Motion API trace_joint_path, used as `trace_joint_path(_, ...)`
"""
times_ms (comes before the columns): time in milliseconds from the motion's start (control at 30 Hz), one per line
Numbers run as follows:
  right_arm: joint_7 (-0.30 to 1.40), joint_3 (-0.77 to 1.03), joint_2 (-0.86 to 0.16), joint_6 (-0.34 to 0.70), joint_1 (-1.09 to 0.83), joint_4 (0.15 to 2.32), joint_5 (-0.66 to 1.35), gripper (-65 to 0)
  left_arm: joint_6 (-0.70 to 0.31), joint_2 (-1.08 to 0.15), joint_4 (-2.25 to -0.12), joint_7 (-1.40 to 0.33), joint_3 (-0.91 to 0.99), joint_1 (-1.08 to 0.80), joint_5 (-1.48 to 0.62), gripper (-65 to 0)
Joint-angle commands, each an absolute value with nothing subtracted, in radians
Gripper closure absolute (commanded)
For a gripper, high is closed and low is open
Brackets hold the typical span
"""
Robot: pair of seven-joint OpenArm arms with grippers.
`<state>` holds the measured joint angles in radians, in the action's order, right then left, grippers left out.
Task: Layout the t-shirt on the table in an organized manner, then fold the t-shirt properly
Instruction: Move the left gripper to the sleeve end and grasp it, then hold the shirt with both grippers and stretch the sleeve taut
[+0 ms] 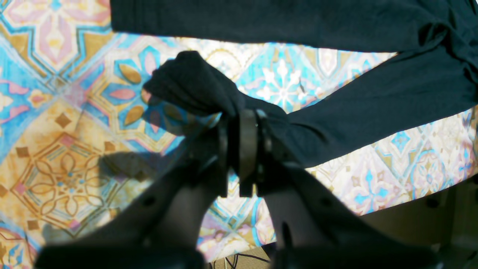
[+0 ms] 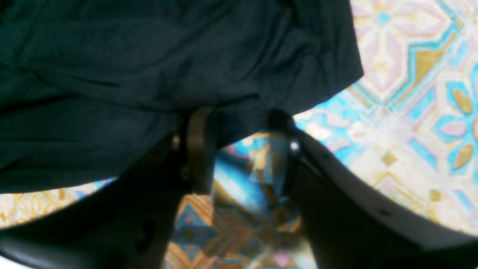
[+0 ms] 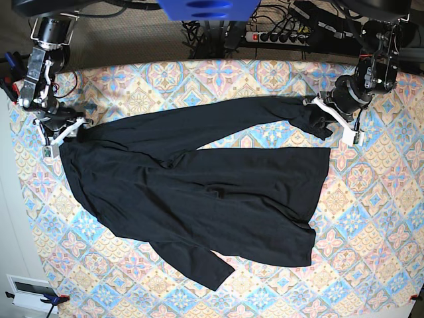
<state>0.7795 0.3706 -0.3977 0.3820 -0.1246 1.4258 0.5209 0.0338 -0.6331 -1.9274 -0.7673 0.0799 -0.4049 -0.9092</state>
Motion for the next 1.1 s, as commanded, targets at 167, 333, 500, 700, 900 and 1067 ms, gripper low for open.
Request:
trace_joint_path(167, 0.762, 0.381, -0.409, 0.392, -0.117, 1.432, 0.533, -28.3, 0.030, -0.650, -1.943, -0.754, 0.088, -0.398, -0.915, 0.0)
trace_joint_path(333, 0.760, 0.378, -0.409, 0.392, -0.111, 1.400, 0.533, -28.3, 0.028, -0.650, -1.943, -0.754, 0.090, -0.398, -0.915, 0.0)
trace_joint_path(500, 0.753, 0.380, -0.409, 0.392, -0.111, 1.353, 0.533, -28.2, 0.028, -0.650, -1.943, -0.754, 0.091, -0.398, -0.915, 0.0)
trace_joint_path(700, 0.753, 0.381, -0.392, 0.392, -0.045, 1.311, 0.535, -16.6, 0.028, -0.650, -1.943, -0.754, 0.093, -0.397, -0.915, 0.0)
trace_joint_path(900, 0.760, 0.473, -0.374, 0.392, -0.048, 1.322, 0.535, 0.0, 0.028, -0.650, -1.943, -0.754, 0.093, -0.395, -0.915, 0.0)
trace_joint_path(1067, 0.760, 0.536, -0.374, 0.392, -0.124, 1.363, 0.535, 0.0, 0.028, -0.650, -1.946, -0.754, 0.093, -0.395, -0.915, 0.0)
